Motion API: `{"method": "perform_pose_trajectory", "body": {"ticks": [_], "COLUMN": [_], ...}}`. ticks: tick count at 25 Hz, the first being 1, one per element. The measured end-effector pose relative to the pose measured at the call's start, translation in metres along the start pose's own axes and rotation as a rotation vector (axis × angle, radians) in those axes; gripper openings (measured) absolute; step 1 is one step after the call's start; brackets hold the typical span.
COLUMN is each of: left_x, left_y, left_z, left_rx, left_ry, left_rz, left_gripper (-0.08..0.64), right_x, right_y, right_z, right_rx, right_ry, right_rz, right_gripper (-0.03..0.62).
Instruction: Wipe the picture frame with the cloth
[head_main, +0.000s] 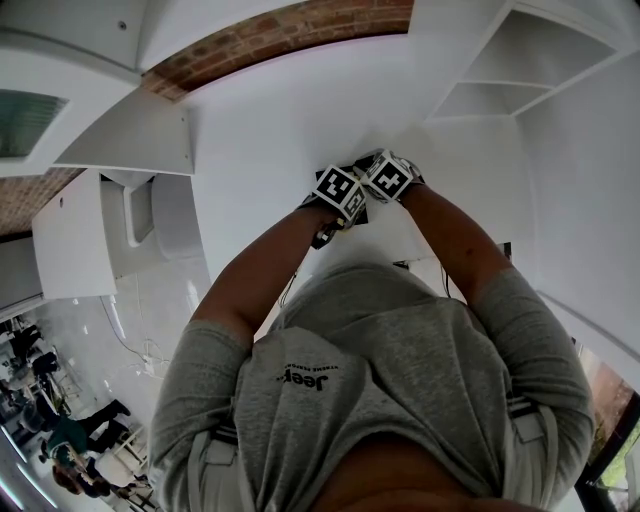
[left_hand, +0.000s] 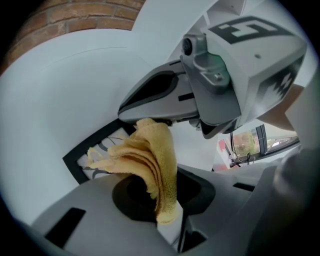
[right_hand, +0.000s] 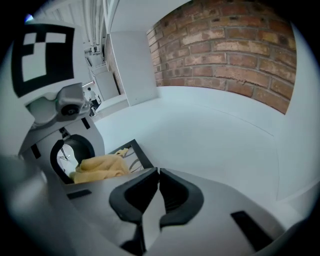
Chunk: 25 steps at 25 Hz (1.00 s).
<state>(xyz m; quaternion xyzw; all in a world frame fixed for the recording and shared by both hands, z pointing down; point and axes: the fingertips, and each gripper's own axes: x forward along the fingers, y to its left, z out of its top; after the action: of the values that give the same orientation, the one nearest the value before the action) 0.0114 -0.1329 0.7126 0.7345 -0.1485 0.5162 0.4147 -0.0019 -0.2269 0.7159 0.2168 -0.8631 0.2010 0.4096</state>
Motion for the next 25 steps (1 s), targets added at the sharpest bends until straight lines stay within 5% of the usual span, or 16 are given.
{"method": "perform_pose_trajectory", "body": {"ticks": [10, 17, 25], "left_x": [0.015, 0.032, 0.02], "left_y": [-0.034, -0.076, -0.073], "left_z": [-0.016, -0.046, -0.038], "left_rx": [0.125, 0.168, 0.12], "left_ry": [0.093, 0.21, 0.131], "left_rz": [-0.01, -0.143, -0.144], "left_gripper": [0.086, 0.086, 0.086], "right_x": [0.001, 0.001, 0.002], "right_y": [0.001, 0.002, 0.001], "right_z": [0.0, 0.001, -0.001], "right_rx": [-0.025, -0.034, -0.021], "right_ry": [0.001, 0.0, -0.006], "right_rz": [-0.003, -0.004, -0.031], "right_gripper": [0.02, 0.018, 0.018]}}
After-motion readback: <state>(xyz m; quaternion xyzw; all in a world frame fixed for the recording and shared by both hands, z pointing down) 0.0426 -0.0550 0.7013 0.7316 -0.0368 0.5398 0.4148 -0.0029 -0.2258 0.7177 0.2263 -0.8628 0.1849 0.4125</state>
